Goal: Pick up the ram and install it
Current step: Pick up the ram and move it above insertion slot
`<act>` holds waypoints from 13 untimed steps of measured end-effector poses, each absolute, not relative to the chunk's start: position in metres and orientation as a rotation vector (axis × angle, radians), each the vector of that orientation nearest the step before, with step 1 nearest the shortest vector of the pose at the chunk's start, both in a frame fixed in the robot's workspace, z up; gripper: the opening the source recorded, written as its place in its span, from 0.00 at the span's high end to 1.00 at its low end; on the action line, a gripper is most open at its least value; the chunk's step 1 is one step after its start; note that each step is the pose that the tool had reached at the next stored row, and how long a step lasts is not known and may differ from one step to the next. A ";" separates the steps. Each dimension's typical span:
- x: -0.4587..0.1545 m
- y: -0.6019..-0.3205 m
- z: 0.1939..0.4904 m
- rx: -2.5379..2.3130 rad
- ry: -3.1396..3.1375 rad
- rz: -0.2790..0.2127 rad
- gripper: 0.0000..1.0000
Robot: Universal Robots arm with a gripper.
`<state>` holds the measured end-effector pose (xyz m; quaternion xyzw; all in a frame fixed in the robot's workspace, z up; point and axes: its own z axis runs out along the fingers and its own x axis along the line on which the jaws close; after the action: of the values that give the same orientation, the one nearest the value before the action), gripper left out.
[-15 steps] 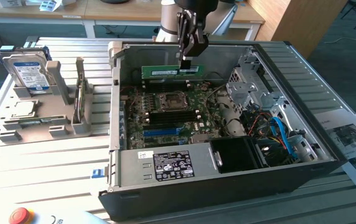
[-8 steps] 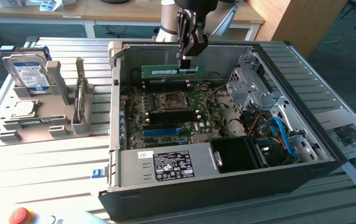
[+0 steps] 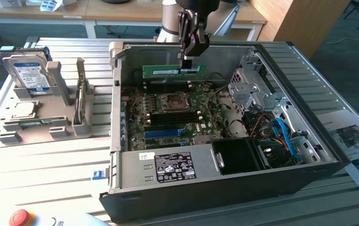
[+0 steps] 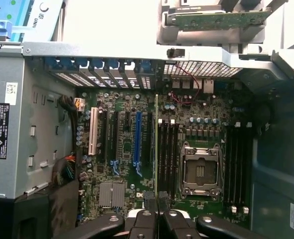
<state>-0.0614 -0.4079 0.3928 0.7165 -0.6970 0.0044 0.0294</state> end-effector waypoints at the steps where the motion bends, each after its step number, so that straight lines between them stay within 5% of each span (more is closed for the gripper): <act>1: -0.061 -0.408 0.393 2.212 -2.152 0.009 0.88; 13: -0.061 -0.408 0.393 2.218 -2.157 -0.002 0.88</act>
<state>-0.0614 -0.4081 0.3927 0.7166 -0.6971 -0.0007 0.0239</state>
